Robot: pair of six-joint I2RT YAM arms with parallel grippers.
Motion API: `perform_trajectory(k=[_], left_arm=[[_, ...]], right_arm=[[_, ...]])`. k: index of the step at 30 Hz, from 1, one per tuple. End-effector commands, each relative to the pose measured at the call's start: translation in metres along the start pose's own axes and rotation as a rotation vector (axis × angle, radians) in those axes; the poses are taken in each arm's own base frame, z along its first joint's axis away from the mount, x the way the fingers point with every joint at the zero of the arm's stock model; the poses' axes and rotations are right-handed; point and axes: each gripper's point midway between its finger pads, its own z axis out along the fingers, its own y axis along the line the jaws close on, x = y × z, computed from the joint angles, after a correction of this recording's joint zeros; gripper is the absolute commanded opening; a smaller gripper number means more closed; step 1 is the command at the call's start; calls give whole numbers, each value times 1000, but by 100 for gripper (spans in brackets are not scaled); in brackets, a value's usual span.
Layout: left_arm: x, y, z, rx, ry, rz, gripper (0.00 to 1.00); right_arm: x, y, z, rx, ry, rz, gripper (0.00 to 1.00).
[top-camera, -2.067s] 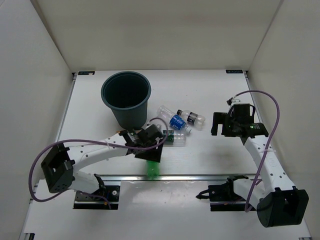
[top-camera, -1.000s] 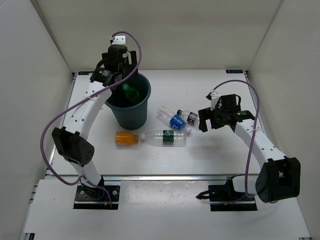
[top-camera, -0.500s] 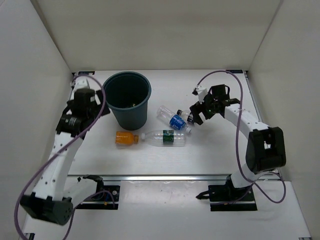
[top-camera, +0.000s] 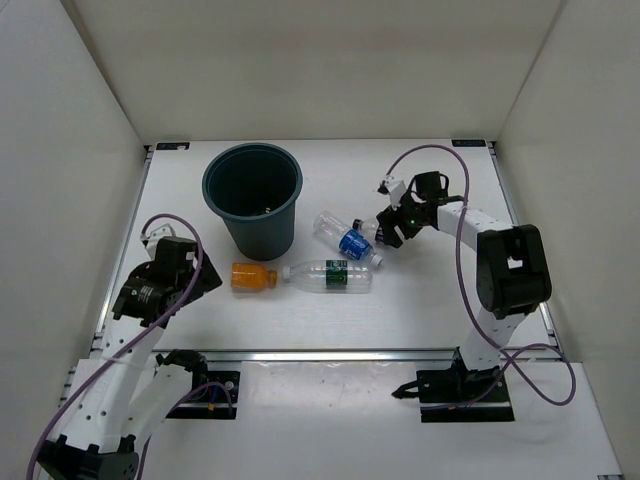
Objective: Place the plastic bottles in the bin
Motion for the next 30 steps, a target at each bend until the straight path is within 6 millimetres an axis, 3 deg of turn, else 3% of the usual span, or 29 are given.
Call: perform_trajectory(k=[1, 4, 9, 14, 16, 21, 24, 28, 30], left_arm=[[-13, 5, -8, -35, -36, -31, 98], [-23, 7, -16, -41, -72, -22, 98], [-48, 17, -32, -95, -145, -6, 98], [-51, 10, -30, -75, -136, 21, 99], [-50, 7, -27, -62, -130, 27, 99], [-46, -2, -22, -16, -118, 46, 98], [-46, -4, -17, -14, -113, 63, 99], [-46, -6, -14, -8, -111, 81, 99], [-45, -7, -13, -4, -108, 91, 98]], right_arm=[[-19, -1, 11, 17, -34, -43, 67], [-15, 2, 13, 13, -4, -44, 51], [-11, 4, 20, -30, 34, -14, 47], [-12, -1, 11, -47, 30, 78, 0], [-20, -3, 3, -55, -7, 107, 1], [-64, -14, -45, 25, -162, 155, 0], [-99, -16, -84, 64, -291, 184, 0], [-151, 1, -126, 36, -427, 221, 0], [-192, 28, -145, -50, -510, 182, 0]])
